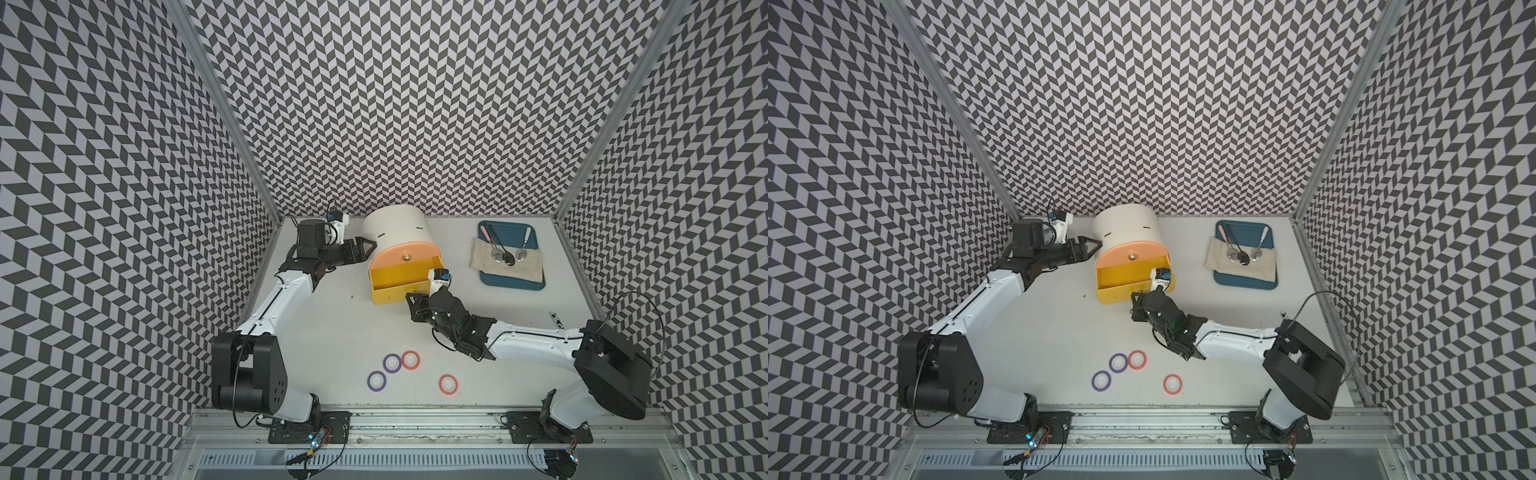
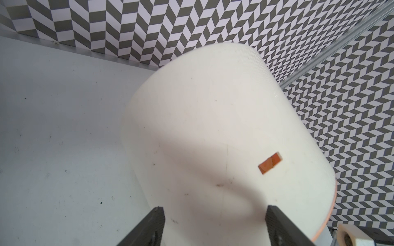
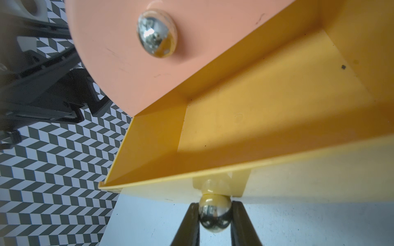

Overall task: Place the transparent tape into the drawer according to color
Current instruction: Open the drawer in the storage box, then pick up the tape at the center of the board.

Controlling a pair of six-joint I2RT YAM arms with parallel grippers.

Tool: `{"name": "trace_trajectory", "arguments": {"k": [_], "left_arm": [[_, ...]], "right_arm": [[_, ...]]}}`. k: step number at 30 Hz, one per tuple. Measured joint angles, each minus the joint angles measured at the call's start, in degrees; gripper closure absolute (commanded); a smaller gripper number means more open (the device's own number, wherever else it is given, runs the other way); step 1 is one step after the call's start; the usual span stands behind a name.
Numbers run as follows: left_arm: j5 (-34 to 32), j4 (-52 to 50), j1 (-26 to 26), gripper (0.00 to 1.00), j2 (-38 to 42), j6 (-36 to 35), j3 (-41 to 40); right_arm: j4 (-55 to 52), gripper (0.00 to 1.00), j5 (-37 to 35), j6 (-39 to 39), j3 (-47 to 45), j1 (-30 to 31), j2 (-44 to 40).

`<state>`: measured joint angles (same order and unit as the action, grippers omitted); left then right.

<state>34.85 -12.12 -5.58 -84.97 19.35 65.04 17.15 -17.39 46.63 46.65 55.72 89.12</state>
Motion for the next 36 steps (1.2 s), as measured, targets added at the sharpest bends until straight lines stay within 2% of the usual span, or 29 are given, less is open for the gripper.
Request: {"name": "trace_trajectory", "arguments": {"k": [7, 8, 12, 14, 17, 21, 22, 28, 31, 36], "left_arm": [[0.0, 0.0, 0.0, 0.21, 0.0, 0.0, 0.0], [0.0, 0.0, 0.0, 0.21, 0.0, 0.0, 0.0], [0.2, 0.0, 0.0, 0.2, 0.0, 0.0, 0.0], [0.3, 0.0, 0.0, 0.2, 0.0, 0.0, 0.0], [0.4, 0.0, 0.0, 0.2, 0.0, 0.0, 0.0], [0.5, 0.0, 0.0, 0.18, 0.0, 0.0, 0.0], [0.4, 0.0, 0.0, 0.18, 0.1, 0.0, 0.0], [0.7, 0.0, 0.0, 0.14, 1.1, 0.2, -0.5], [1.0, 0.1, 0.4, 0.11, 1.9, 0.5, -0.9], [1.4, 0.7, 1.7, 0.07, 4.8, 1.4, -3.3]], "right_arm": [[-0.6, 1.0, -0.3, 0.4, -0.5, 0.5, -0.6], [-0.6, 0.95, -0.3, 0.4, -0.7, 0.6, -0.6], [-0.7, 0.6, -0.5, 0.5, -0.9, 0.9, -0.7], [-1.0, 0.51, -0.7, 0.3, -0.9, 1.2, -1.2], [-1.6, 0.43, -0.8, 0.2, -0.9, 1.9, -2.7], [-3.1, 0.43, -0.6, -0.1, -0.9, 2.8, -5.4], [-3.6, 0.3, -0.6, -0.1, -0.9, 2.8, -6.0], [-11.3, 0.11, 3.8, -3.2, -0.8, 3.0, -10.0], [-16.8, 0.07, 6.6, -5.6, -0.7, 3.0, -12.0], [-26.3, 0.06, 10.5, -9.5, -0.7, 3.0, -15.1]]}}
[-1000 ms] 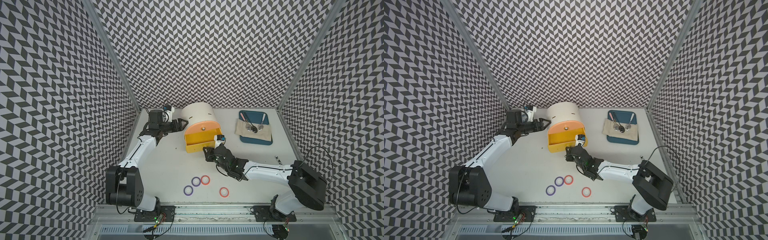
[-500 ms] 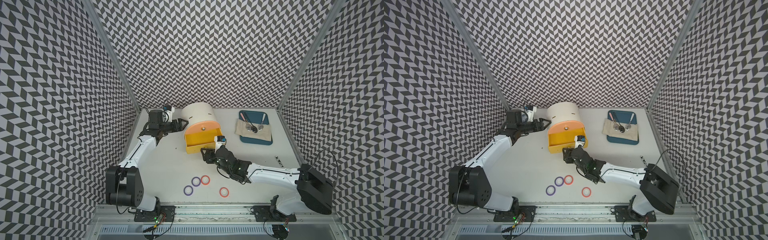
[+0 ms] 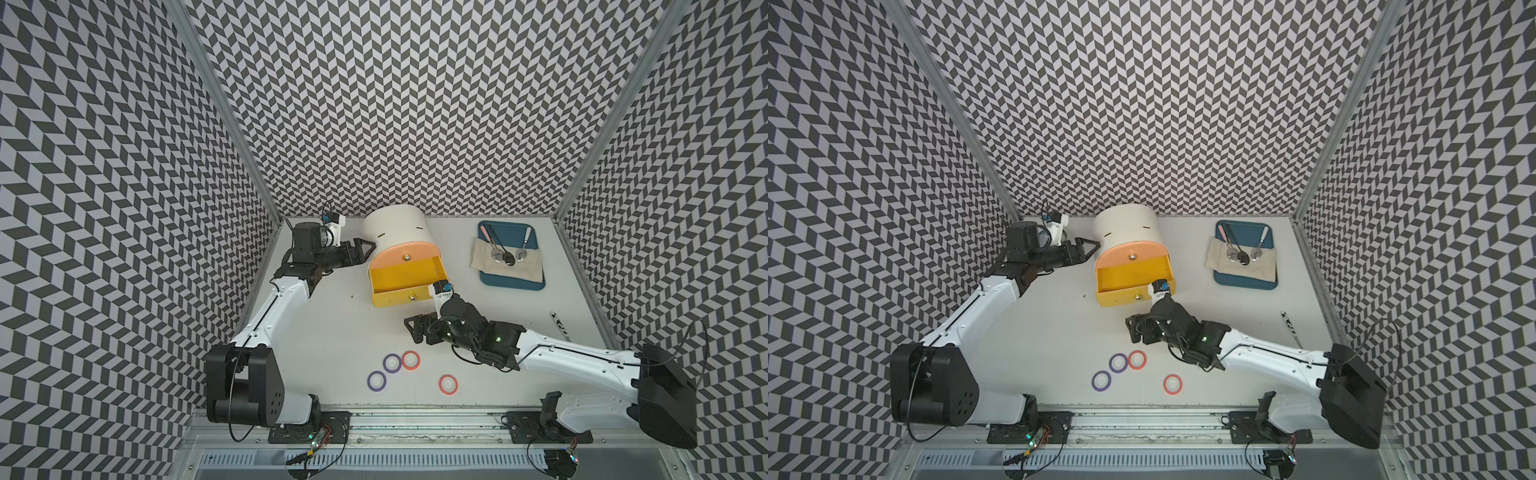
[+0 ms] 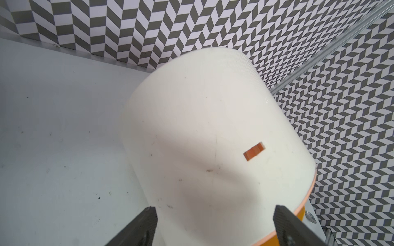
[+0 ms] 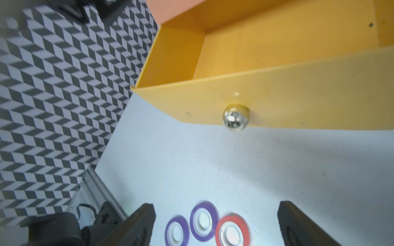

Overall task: Place the transparent tape into the drawer according to color
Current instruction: Pick up the tape at the center of the board.

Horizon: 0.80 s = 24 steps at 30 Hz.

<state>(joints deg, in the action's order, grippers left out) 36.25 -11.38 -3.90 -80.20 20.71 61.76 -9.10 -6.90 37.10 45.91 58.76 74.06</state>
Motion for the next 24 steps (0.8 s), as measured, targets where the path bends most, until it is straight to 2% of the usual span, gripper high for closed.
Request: {"name": "trace_trajectory", "arguments": {"k": [6, 11, 18, 24], "left_arm": [[0.5, 0.7, 1.4, 0.0, 4.0, 0.8, -2.8], [0.7, 1.0, 2.5, 0.0, 7.1, 1.0, -6.5], [0.5, 0.4, 3.6, 0.0, 11.0, 1.0, -11.7], [0.1, -0.3, 4.0, 0.0, 12.7, 0.9, -13.4]], "right_arm": [[-11.0, 0.08, 2.7, -4.2, 0.4, 0.0, -0.7], [-18.7, 0.12, 3.4, -7.1, 1.3, 0.0, 0.9], [-27.6, 0.24, 2.4, -8.2, 1.6, 0.1, 3.8], [-31.3, 0.34, 2.1, -7.5, 1.6, 2.1, 5.1]]}}
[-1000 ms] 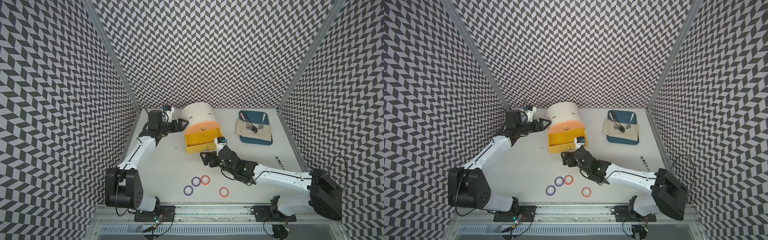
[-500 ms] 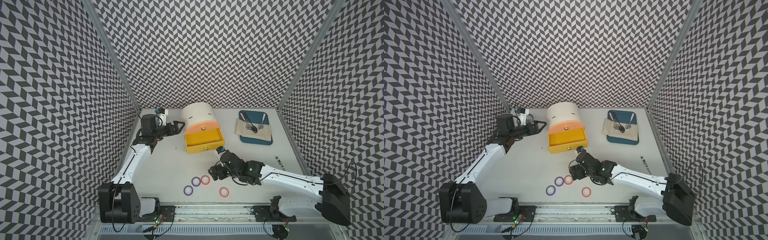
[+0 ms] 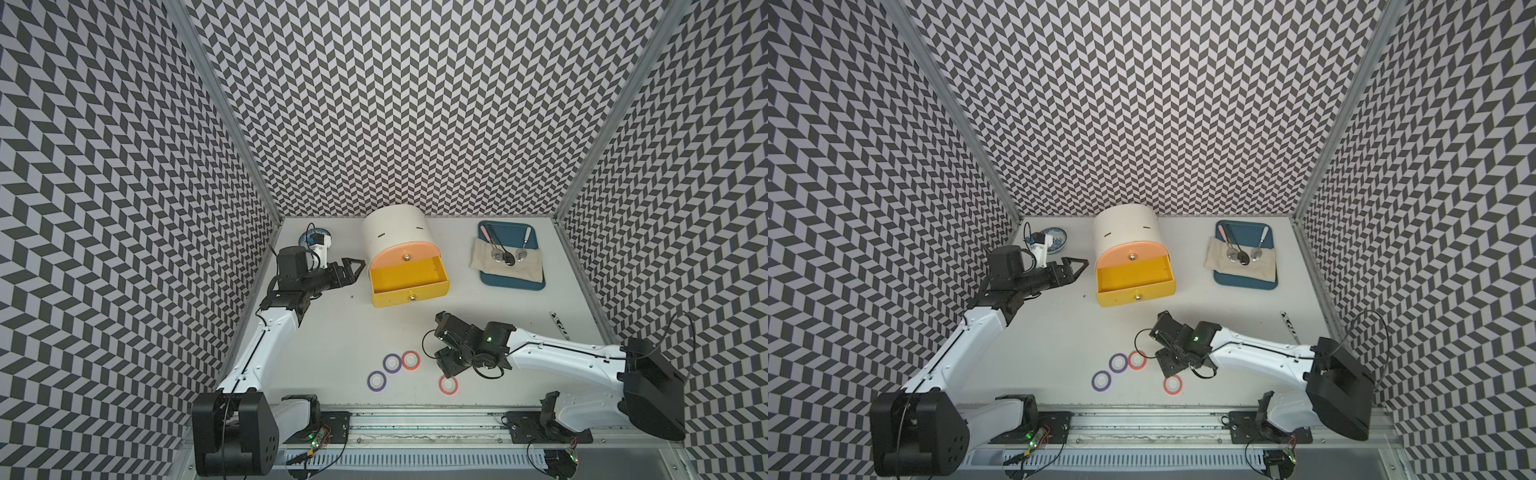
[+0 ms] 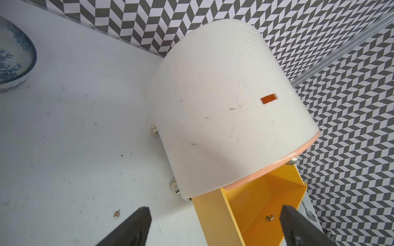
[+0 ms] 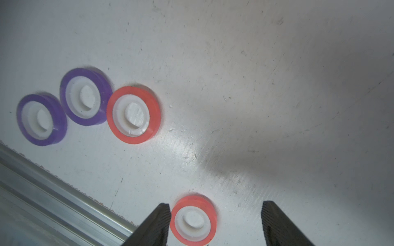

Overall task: Place the transparent tape into the drawer according to color
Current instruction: Pick up the tape at the center of the board.

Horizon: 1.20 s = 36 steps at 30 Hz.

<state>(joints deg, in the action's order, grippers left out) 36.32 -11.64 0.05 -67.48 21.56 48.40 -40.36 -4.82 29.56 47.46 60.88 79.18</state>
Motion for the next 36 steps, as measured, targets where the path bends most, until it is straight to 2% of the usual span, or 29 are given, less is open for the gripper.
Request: {"name": "trace_trajectory", "arguments": {"k": [8, 17, 36], "left_arm": [[-0.7, -1.0, 0.0, 0.0, 1.3, -0.4, -0.9], [-0.9, -1.8, 0.0, 0.0, 2.3, -0.9, -1.8], [-0.9, -2.2, 0.4, 0.0, 2.3, -1.1, -1.8]], "right_arm": [[-3.6, 0.41, -0.1, 0.5, 0.0, 3.5, 2.7], [-5.1, 0.47, -0.3, 0.5, 0.0, 4.6, 6.1], [-4.7, 0.68, 0.7, -0.2, 0.2, 6.6, 10.3]]}}
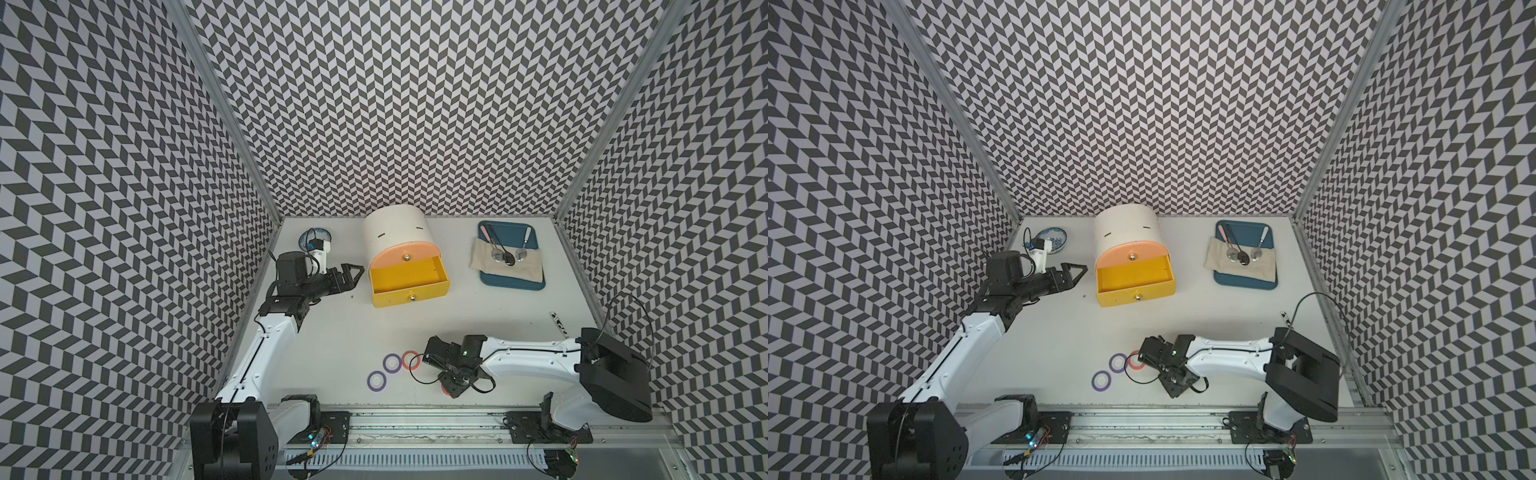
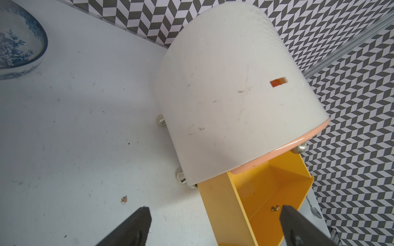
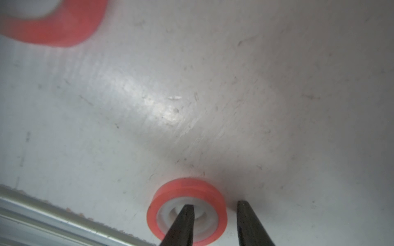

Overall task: Place the transparent tape into the drawer according to color
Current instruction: Pick up the tape at the center of the board.

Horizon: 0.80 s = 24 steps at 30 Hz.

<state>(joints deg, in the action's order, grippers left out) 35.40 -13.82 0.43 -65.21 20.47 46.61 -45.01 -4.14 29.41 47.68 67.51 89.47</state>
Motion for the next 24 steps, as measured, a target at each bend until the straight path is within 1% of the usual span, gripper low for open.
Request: {"name": "trace_trajectory", "arguments": {"k": [6, 14, 24], "left_arm": [[0.0, 0.0, 0.0, 0.0, 0.0, 0.0, 0.0], [0.0, 0.0, 0.0, 0.0, 0.0, 0.0, 0.0], [0.0, 0.0, 0.0, 0.0, 0.0, 0.0, 0.0]], "right_arm": [[0.3, 0.82, 0.8, -0.1, 0.5, 0.8, 0.7], [-0.1, 0.99, 0.7, -0.1, 0.9, 1.0, 1.0], [-1.0, 1.0, 0.2, -0.1, 1.8, 1.3, 1.5]]}}
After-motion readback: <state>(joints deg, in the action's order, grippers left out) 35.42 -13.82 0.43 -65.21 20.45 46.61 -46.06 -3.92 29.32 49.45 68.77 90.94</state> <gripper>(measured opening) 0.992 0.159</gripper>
